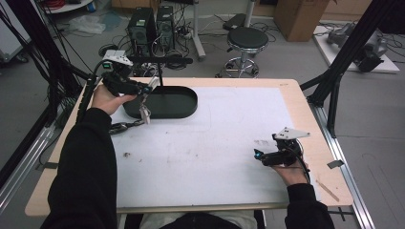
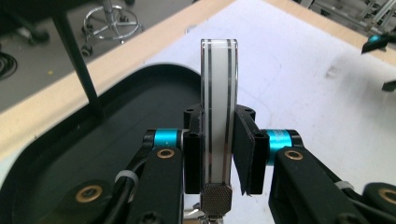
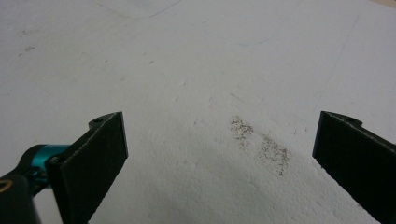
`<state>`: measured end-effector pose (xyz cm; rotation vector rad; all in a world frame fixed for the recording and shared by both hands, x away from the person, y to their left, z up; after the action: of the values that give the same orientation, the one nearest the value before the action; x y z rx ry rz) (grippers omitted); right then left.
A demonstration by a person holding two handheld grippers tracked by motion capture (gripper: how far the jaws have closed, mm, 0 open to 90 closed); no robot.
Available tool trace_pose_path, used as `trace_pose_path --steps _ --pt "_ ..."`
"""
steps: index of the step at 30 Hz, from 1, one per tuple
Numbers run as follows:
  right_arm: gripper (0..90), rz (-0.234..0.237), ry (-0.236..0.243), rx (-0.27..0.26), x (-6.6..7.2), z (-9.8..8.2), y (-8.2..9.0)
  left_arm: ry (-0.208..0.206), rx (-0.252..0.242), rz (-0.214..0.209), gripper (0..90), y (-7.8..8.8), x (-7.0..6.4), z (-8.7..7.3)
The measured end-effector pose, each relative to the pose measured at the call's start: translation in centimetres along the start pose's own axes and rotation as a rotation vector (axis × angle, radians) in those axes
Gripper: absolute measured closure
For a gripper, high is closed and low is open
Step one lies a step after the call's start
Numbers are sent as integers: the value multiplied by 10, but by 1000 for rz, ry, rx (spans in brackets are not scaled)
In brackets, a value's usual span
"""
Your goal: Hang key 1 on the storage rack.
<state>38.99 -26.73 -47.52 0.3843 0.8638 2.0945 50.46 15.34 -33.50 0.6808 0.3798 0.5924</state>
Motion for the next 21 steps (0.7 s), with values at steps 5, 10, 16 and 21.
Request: trace_pose_path --steps 5,10,16,21 --pt "23 5 5 -5 1 1 1 -39 -6 19 748 1 -4 27" --pt "23 7 2 -9 1 1 1 -48 -29 50 748 0 -6 50" --pt "23 2 0 -8 1 1 1 -106 -34 56 748 -4 -17 77" --pt "23 -3 -5 -17 1 1 3 -101 -74 28 748 -8 -14 105"
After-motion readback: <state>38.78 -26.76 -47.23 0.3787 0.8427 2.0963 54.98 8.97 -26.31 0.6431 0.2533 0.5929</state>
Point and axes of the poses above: each handheld gripper's, and its own axes: y roughly backward along the jaws, z roughly out of its top, x roughly to its left, the point moved 9 cm from there along -y, roughly forward along the jaws, and after that the axes turned 8 degrees about x, right-handed, at the moved point
